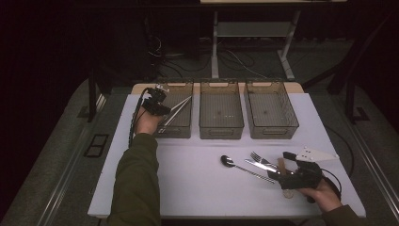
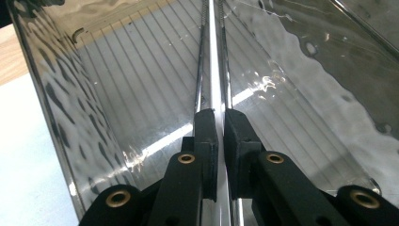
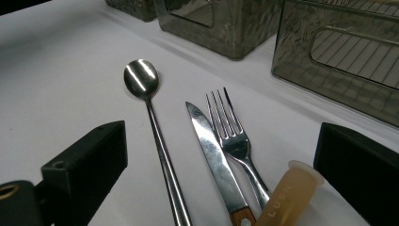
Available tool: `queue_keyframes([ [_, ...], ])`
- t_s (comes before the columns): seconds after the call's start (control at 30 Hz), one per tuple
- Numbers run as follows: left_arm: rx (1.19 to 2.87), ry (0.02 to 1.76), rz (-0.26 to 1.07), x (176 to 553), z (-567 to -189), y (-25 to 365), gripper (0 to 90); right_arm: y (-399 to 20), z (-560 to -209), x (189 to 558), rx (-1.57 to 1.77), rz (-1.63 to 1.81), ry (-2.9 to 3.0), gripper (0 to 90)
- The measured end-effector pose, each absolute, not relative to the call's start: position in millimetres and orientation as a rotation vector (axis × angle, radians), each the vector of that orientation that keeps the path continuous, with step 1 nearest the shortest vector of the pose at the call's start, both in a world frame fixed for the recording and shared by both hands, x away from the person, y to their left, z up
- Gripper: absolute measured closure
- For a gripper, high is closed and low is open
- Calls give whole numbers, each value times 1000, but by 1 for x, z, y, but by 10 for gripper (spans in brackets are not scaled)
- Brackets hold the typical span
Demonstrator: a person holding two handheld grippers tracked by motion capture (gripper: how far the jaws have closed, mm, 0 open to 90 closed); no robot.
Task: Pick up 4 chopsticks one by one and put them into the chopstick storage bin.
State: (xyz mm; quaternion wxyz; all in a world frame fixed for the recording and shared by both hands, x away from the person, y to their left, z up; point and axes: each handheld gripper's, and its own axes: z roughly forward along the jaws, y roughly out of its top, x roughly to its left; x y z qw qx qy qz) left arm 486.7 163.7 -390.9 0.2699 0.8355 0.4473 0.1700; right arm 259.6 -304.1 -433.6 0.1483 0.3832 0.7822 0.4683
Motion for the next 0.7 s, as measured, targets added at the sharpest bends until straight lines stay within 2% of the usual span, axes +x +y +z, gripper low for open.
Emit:
queue_keyframes([
  [0.03, 2242, 1202, 470, 486, -390, 164, 819, -304, -434, 260, 1102, 1346, 2249, 32],
  [0.13, 2218, 1199, 487, 485, -387, 164, 704, -304, -434, 260, 1101, 1348, 2249, 32],
  [0.33, 2165, 1168, 505, 481, -378, 163, 600, -304, -434, 260, 1101, 1347, 2250, 32],
  [0.7, 2110, 1022, 468, 456, -357, 158, 490, -302, -434, 260, 1095, 1339, 2257, 32],
])
